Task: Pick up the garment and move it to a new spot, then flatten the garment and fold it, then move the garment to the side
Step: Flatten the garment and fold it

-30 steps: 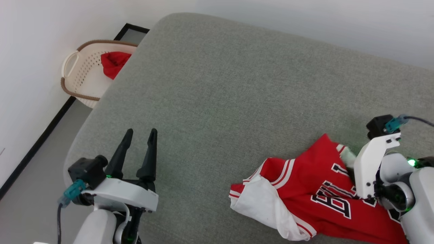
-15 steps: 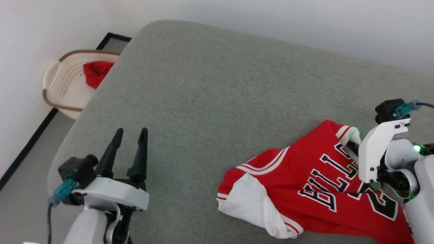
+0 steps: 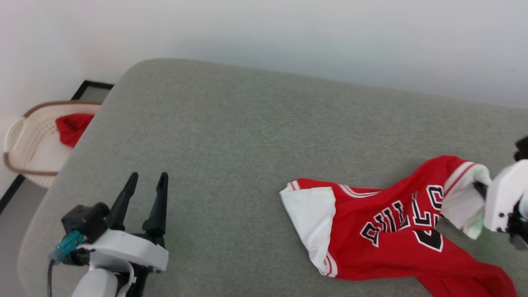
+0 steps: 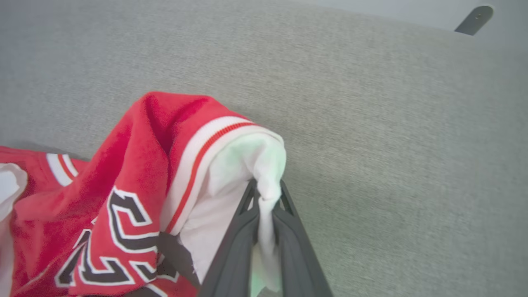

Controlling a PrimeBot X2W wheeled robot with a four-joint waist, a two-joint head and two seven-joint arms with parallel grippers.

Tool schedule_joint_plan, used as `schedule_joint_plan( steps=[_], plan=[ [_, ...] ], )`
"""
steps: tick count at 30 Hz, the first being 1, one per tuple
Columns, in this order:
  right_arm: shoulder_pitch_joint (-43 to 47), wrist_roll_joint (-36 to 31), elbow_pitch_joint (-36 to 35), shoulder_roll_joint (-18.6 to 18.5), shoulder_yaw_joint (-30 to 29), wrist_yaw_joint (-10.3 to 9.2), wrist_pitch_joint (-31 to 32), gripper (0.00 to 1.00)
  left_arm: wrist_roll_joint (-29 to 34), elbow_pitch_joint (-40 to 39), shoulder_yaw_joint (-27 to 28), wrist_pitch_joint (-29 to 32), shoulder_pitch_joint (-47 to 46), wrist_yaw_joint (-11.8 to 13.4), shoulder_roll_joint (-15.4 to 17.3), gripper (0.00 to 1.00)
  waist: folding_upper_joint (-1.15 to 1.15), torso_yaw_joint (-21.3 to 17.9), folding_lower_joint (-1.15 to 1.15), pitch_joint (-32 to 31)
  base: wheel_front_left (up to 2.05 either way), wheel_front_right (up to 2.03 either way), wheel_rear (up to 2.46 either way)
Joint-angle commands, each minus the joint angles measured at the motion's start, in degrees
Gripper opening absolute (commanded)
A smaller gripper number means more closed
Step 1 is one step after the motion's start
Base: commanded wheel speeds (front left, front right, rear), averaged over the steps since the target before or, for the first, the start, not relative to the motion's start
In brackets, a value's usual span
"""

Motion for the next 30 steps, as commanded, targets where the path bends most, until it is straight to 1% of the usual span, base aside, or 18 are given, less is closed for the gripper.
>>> schedule_joint_plan(
  steps=[1,6,9,12,13,14,15,19,23,26,27,30],
  plan=[
    [1.40,-1.03,0.19,-0.29,-1.17,-0.07,-0.21,0.00,0.08,0.12,0.25,0.03,0.87,-0.16,0.36,1.00,0.00,-2.67,0.00,-2.34,0.00,0.00,0.00],
    [4.72,-2.25,1.09,-0.19,-5.91,-0.07,-0.74,0.00,-0.26,0.01,0.55,0.03,1.86,-0.16,0.74,1.00,0.00,-4.30,0.00,-3.16,0.00,0.00,0.00],
    [6.38,-2.85,2.06,0.82,-8.08,-0.07,-1.10,0.00,-0.31,0.09,0.48,0.03,2.22,-0.16,0.99,1.00,0.00,-5.00,0.00,-3.37,0.00,0.00,0.00],
    [7.16,-3.37,2.90,1.18,-8.71,-0.07,-1.54,0.00,-0.39,0.23,0.16,0.03,2.39,-0.16,1.07,1.00,0.00,-5.34,0.00,-3.41,0.00,0.00,0.00],
    [7.30,-3.35,3.39,1.60,-9.19,-0.07,-1.88,0.14,-0.45,0.31,0.03,0.03,2.41,-0.16,1.19,1.00,0.00,-5.54,0.00,-3.40,0.00,0.00,0.00],
    [7.26,-3.52,3.83,2.00,-9.55,-0.07,-2.29,0.46,-0.52,0.35,-0.01,0.03,2.34,-0.16,1.28,1.00,0.00,-5.73,0.00,-3.37,0.00,0.00,0.00],
    [7.19,-4.06,4.89,2.62,-9.50,-0.07,-2.99,1.00,-0.46,0.48,-0.34,0.03,1.97,-0.16,1.42,1.00,0.00,-6.10,0.00,-3.31,0.00,0.00,0.00],
    [6.24,-4.39,5.85,3.57,-9.39,-0.07,-3.76,1.00,-0.79,0.59,-1.08,0.03,1.24,-0.16,1.79,1.00,0.00,-6.85,0.00,-3.33,0.00,0.00,0.00],
    [5.48,-4.45,4.18,4.36,-8.31,-0.07,-5.33,1.00,-2.19,0.83,-3.79,0.67,-0.18,-0.16,3.66,1.00,0.00,-8.64,0.00,-3.23,0.00,0.00,0.00],
    [5.63,-3.44,1.39,4.96,-7.56,-0.07,-6.50,1.00,-4.20,0.15,-5.43,3.22,-1.68,-0.17,5.06,1.00,0.00,-10.01,0.00,-3.15,0.00,0.00,0.00],
    [5.63,-3.44,1.39,4.96,-7.56,-0.07,-6.50,1.00,-4.20,0.15,-5.43,3.22,-1.68,-0.17,5.06,1.00,0.00,-10.01,0.00,-3.15,0.00,0.00,0.00],
    [6.91,-2.55,-2.25,5.91,-7.15,-0.07,-8.11,1.00,-6.56,-1.35,-7.05,6.79,-3.18,-0.17,6.70,1.00,0.00,-11.52,0.00,-3.18,0.00,0.00,0.00]
  ],
)
